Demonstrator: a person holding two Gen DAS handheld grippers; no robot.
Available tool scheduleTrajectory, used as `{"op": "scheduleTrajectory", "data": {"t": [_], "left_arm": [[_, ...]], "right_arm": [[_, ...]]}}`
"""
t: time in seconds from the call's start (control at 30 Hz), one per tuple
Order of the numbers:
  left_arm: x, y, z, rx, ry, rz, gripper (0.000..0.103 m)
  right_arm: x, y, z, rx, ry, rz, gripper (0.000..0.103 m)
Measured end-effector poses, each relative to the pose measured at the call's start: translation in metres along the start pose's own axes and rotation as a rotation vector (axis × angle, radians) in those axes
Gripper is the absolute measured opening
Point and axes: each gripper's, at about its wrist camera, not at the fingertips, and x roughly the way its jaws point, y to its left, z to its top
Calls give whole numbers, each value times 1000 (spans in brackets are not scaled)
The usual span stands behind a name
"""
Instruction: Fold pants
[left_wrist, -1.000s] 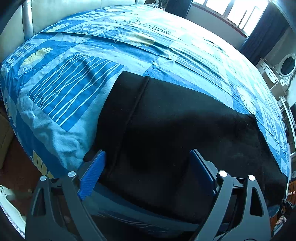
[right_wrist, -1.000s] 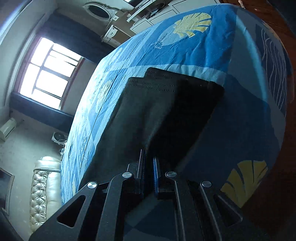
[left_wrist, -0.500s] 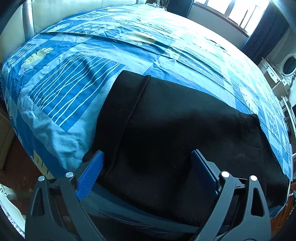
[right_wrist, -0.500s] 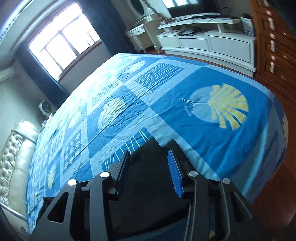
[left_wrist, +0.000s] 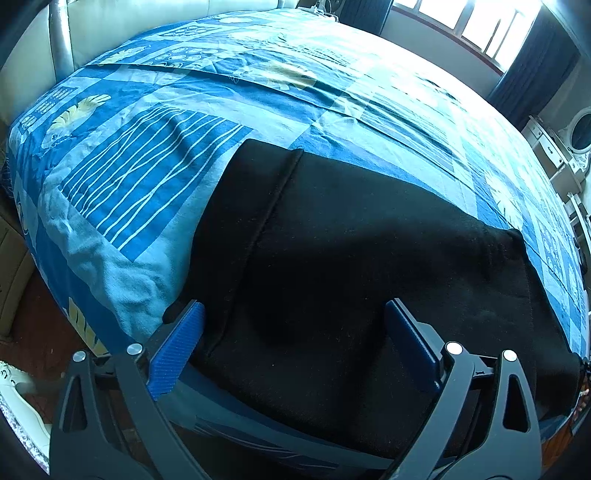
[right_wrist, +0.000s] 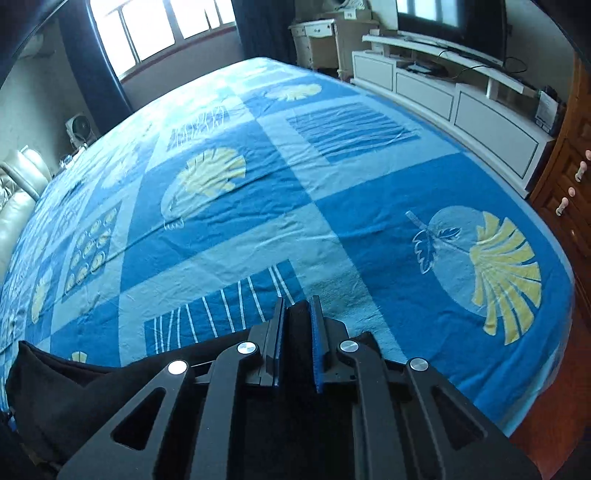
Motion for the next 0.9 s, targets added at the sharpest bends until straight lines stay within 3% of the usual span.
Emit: {"op": "scheduleTrajectory", "data": {"t": [0.1,0.2,0.3,0.43,0.57,0.7,0.8,0.9], "left_arm": [[1,0,1,3,-1,1,98],[3,0,1,7,-4,7,100],[4,1,2,-1,-3,7,100],[4,4,5,-13,5,-6,100],[3,4,4,-4,0,-13,100],[1,3,1,35,-10,-17,100],[-3,2,-3,75,-14,-23,100],[-6,2,-7,104,-17,-33,100]], "right_arm": [[-7,-15,-1,34,-47,-66,12],[25,-21,-9,46,41,-93,12],[26,-23,-12,94,12,-101,17],[-14,-30,-22,266,-69,29,21],[-57,-11,-65,369,-92,275,30],[-62,23,-131,477,32,519,30],[-50,49,-165,509,134,588,30],[-39,65,-176,517,157,619,30]]}}
